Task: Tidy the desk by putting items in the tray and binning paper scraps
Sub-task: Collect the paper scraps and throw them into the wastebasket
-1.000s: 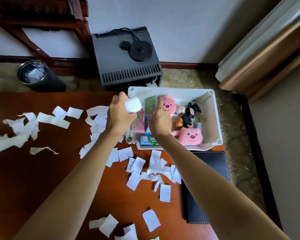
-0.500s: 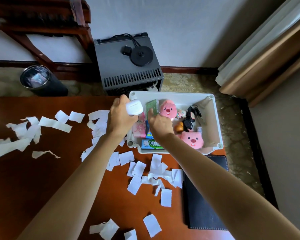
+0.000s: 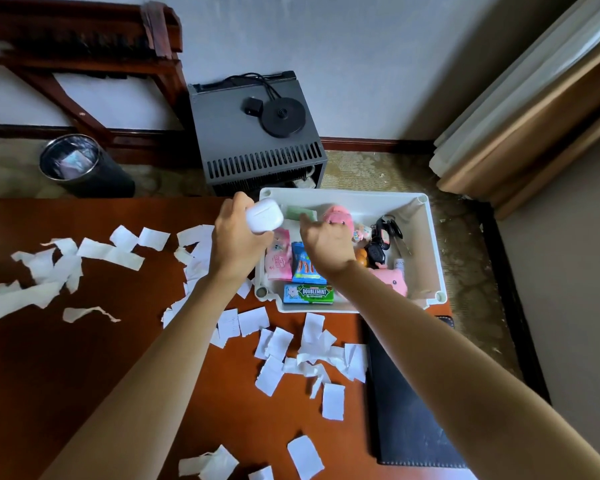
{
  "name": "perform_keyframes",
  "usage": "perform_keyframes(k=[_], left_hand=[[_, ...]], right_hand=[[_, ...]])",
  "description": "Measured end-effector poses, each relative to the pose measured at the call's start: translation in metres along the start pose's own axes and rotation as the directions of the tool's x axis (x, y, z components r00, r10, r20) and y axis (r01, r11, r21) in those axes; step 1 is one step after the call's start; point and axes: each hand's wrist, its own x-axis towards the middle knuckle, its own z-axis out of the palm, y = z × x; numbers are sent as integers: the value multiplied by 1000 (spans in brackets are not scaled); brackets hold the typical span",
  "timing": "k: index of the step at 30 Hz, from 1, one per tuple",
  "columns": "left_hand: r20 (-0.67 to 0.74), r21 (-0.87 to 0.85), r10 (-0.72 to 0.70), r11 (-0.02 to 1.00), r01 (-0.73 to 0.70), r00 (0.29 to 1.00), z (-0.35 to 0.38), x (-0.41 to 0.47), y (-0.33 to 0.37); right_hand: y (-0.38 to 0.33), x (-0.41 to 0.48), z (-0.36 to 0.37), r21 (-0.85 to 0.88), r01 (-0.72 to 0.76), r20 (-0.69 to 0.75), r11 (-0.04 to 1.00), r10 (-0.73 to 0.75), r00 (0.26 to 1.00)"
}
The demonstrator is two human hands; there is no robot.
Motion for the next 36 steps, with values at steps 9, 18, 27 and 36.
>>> perform_keyframes(k=[9, 18, 27, 36], left_hand=[[9, 62, 27, 998, -27, 1000, 0, 3, -4], [73, 200, 92, 974, -105, 993, 5, 8, 5], [377, 402, 115, 874, -274, 919, 33, 27, 36], [439, 429, 83, 856, -290, 895, 62, 40, 24]], right_hand=[[-8, -4, 14, 118, -95, 59, 989, 88, 994], [-8, -11, 14, 309, -216, 70, 926, 204, 976], [-1, -31, 19, 526, -364, 129, 769, 351, 927], [11, -29, 26, 467, -347, 119, 813, 330, 936]])
